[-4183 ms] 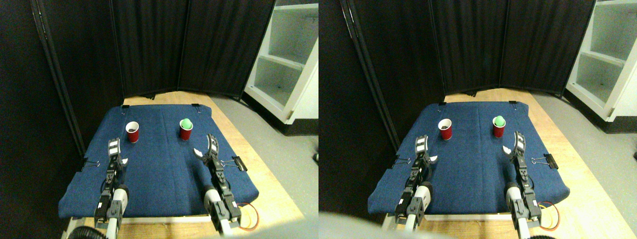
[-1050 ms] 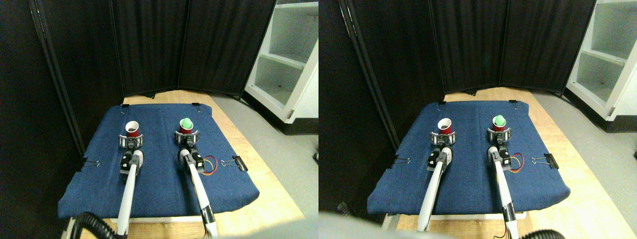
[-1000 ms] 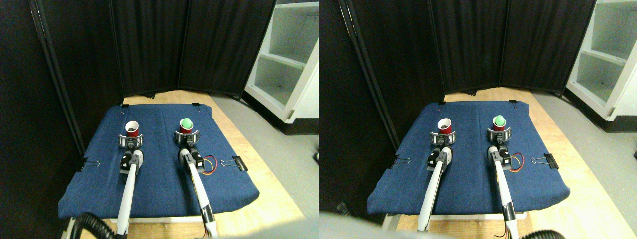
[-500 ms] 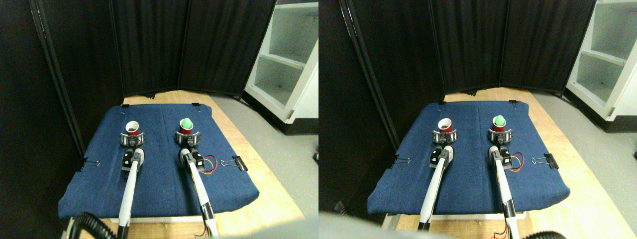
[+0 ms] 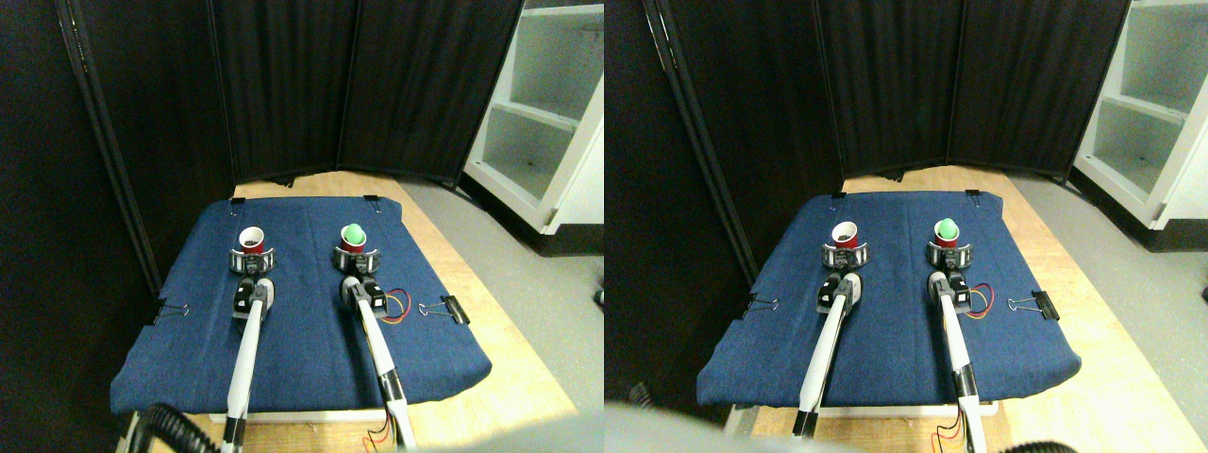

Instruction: Pour (bimanual)

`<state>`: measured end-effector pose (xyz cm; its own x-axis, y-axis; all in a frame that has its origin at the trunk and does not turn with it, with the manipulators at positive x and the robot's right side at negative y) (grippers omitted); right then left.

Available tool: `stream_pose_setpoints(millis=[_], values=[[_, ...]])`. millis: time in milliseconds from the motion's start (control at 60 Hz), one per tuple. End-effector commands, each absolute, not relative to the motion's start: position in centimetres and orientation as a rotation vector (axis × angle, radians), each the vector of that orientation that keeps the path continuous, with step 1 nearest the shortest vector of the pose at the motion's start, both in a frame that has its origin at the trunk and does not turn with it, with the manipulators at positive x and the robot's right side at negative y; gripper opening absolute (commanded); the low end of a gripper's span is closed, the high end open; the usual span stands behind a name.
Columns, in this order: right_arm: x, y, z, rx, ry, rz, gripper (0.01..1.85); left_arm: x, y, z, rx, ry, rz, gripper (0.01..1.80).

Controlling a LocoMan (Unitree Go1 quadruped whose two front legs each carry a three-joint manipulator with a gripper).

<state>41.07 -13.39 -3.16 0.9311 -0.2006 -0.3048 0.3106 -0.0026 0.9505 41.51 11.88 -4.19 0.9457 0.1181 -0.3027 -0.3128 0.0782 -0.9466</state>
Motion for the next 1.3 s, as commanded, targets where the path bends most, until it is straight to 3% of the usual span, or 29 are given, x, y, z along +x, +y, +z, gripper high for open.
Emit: stream_pose_setpoints(millis=[17, 867, 967, 983, 1000, 1033, 1050, 1083, 1300], values=[[41.4, -13.6, -2.9, 1.517, 0.067, -0.395, 1.09, 41.5, 11.5, -4.7, -1.439, 0.171, 0.344, 1.14], [41.6, -13.4, -2.6, 1.502, 0.082, -0.398, 1.00, 42.1, 11.7, -5.2, -1.432, 0.198, 0.379, 1.09], [41.6, -13.4, -2.6, 1.493, 0.060, -0.407, 0.92, 42.3, 11.6, -5.1, -1.407, 0.169, 0.397, 0.94], [41.7, -13.4, -2.6, 1.501, 0.041, -0.414, 0.84, 42.3, 11.6, -5.1, -1.388, 0.139, 0.413, 0.80], [41.7, -13.4, -2.6, 1.501, 0.041, -0.414, 0.84, 42.3, 11.6, -5.1, -1.388, 0.139, 0.413, 0.80], [41.7, -13.4, -2.5, 1.512, 0.007, -0.418, 0.55, 42.3, 11.4, -5.0, -1.344, 0.065, 0.462, 0.39], [41.7, -13.4, -2.5, 1.507, -0.001, -0.417, 0.48, 42.3, 11.4, -5.0, -1.334, 0.050, 0.471, 0.33], [41.6, -13.4, -2.4, 1.455, -0.026, -0.403, 0.33, 42.4, 11.4, -5.0, -1.323, 0.041, 0.469, 0.33], [41.9, -13.8, -2.3, 1.383, -0.037, -0.395, 0.33, 42.5, 11.4, -4.9, -1.323, 0.055, 0.448, 0.33]])
